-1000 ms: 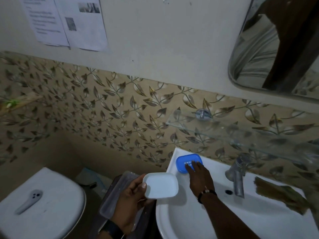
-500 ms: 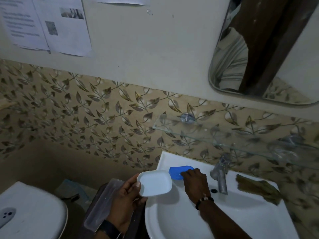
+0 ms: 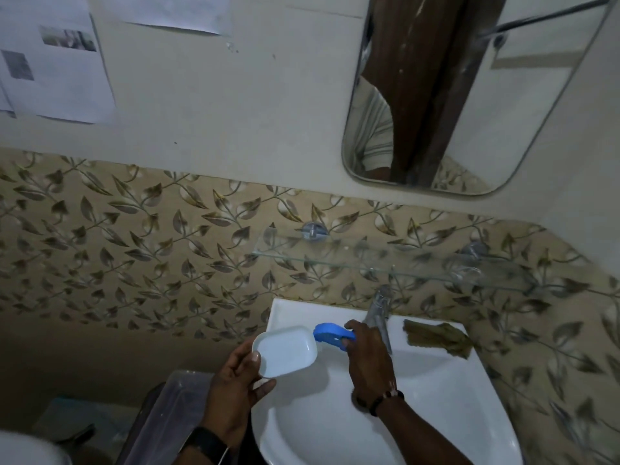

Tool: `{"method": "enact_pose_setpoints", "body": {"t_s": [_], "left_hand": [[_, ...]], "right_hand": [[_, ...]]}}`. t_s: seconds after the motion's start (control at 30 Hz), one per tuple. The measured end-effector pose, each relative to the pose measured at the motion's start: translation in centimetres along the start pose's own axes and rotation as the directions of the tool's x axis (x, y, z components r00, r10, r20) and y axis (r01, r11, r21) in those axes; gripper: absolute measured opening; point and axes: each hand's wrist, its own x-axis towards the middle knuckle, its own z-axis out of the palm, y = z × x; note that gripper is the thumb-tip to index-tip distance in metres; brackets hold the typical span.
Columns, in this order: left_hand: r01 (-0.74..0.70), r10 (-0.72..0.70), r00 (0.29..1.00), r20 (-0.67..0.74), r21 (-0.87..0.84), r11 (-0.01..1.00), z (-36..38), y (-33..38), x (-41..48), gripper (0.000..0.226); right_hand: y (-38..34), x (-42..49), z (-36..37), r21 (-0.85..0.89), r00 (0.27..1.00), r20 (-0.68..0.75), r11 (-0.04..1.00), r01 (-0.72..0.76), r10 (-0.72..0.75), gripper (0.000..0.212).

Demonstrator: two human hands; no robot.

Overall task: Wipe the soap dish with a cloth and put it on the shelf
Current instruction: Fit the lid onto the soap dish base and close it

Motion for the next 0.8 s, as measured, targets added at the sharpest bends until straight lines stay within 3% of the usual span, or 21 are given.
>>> {"method": "enact_pose_setpoints", "body": {"t_s": [0.1, 0.2, 0.33, 0.43, 0.57, 0.67, 0.8], "left_hand": [[-0.03, 0.031, 0.999, 0.025, -0.006, 1.0, 0.4, 0.2, -0.1, 0.026], [-0.08, 0.078, 0.994, 0.076, 0.017, 0.997, 0.9, 0.6, -0.2, 0.031], [-0.127, 0.112, 0.975, 0.189, 0.068, 0.99, 2.0, 1.2, -0.4, 0.039], [-0.245, 0.186, 0.941, 0.283, 0.189, 0.951, 2.9, 1.5, -1.1, 0.043], [-0.464, 0.286, 0.843, 0.456, 0.346, 0.815, 4.5, 1.9, -2.6, 0.047], [-0.508, 0.31, 0.808, 0.502, 0.326, 0.797, 5.5, 2.3, -3.5, 0.045], [-0.536, 0.326, 0.761, 0.56, 0.26, 0.803, 6.5, 3.3, -4.5, 0.043]], "right_hand": [[-0.7, -0.7, -1.5, 0.097, 0.994, -0.102, 0.995, -0.019, 0.029, 0.022], [-1.1, -1.6, -2.7, 0.056, 0.967, -0.195, 0.983, 0.178, -0.164, 0.024], [-2.2, -2.6, -4.0, 0.024, 0.934, -0.174, 0.947, 0.321, -0.312, 0.032], [-3.1, -3.4, -4.3, -0.002, 0.932, -0.175, 0.947, 0.322, -0.317, 0.031], [-4.6, -4.1, -5.5, 0.031, 0.921, -0.251, 0.948, 0.317, -0.3, 0.026], [-5.7, -4.5, -6.6, 0.055, 0.904, -0.345, 0.956, 0.288, -0.253, 0.034], [-6.4, -4.9, -7.7, 0.105, 0.864, -0.463, 0.956, 0.275, -0.198, 0.027]]}}
